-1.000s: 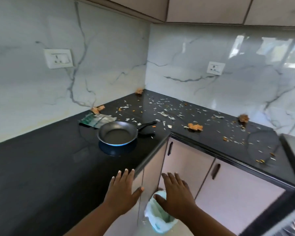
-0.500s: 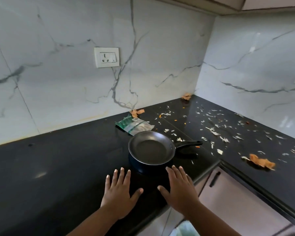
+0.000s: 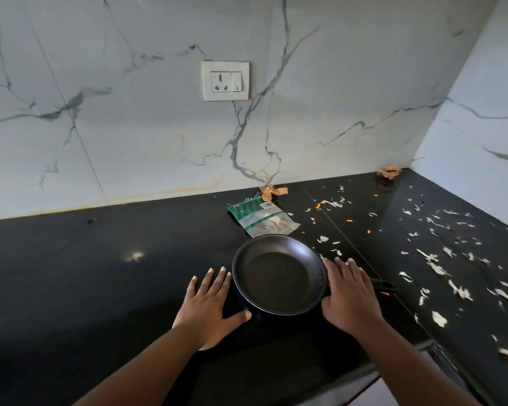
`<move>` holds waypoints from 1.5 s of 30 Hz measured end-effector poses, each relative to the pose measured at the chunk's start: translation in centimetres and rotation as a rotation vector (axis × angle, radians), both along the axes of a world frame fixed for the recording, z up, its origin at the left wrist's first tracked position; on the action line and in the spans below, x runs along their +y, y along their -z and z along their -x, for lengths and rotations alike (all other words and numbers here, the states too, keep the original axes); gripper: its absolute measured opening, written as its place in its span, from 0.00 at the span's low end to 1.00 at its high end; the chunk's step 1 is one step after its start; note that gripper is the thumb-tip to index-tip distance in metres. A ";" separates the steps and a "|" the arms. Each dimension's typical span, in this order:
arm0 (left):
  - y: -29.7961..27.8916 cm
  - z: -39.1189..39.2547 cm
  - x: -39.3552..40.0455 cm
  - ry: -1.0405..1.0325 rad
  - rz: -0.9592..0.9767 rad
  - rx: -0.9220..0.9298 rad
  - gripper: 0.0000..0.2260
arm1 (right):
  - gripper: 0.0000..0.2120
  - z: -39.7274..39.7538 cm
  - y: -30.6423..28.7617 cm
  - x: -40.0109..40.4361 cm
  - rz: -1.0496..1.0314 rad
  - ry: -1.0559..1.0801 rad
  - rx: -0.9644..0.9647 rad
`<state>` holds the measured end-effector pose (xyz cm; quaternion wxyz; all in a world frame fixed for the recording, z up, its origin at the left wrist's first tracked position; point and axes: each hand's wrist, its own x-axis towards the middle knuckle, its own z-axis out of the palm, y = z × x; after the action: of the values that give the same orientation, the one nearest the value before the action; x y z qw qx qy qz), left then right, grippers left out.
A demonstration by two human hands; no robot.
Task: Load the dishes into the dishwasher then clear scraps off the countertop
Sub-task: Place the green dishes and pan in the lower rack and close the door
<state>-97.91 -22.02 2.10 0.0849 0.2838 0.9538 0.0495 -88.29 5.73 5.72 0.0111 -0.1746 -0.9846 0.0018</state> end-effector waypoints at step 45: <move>-0.2 -16.7 1.2 0.855 -0.077 -0.020 0.54 | 0.04 -28.3 -5.5 -22.2 1.440 1.131 0.788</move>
<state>-81.22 -20.86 2.25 0.0963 0.6560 0.7470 0.0479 -59.94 -16.43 11.20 0.2279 -0.5702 -0.4467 0.6507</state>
